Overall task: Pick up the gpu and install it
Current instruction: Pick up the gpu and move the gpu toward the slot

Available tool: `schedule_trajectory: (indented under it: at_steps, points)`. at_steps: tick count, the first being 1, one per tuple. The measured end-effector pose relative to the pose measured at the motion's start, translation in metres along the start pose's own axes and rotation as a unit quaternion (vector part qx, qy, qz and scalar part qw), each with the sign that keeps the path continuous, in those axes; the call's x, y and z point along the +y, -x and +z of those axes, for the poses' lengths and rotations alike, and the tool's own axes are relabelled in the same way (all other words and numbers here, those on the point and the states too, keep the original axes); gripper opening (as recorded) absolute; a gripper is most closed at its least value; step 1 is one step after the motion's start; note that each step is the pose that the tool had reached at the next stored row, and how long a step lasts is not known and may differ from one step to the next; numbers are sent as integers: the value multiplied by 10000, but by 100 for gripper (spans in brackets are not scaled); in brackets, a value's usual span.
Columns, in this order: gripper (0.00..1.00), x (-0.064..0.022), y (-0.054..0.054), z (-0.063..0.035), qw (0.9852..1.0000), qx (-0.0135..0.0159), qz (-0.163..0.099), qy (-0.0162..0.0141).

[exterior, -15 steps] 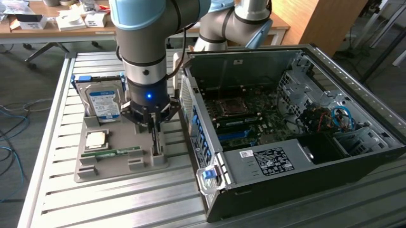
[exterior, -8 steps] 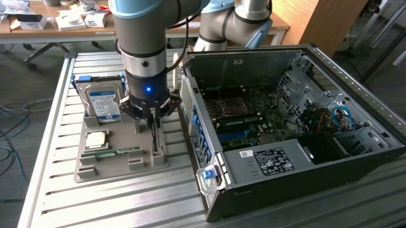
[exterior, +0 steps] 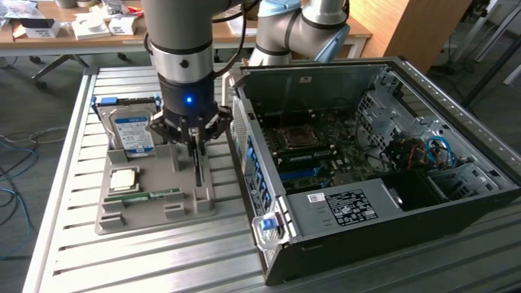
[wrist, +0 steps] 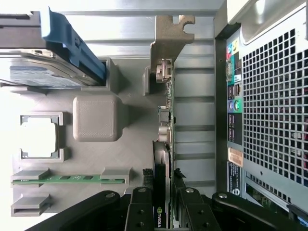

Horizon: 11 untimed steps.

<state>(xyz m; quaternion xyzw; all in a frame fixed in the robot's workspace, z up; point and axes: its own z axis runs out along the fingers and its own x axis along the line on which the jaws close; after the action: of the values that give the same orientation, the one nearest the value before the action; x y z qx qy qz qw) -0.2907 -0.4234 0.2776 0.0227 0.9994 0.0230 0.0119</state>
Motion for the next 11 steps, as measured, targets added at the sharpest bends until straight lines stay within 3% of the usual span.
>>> schedule_trajectory:
  at_steps: [11]
  points:
    - [26, 13, 6, -290, 10000, 0, 0, 0]
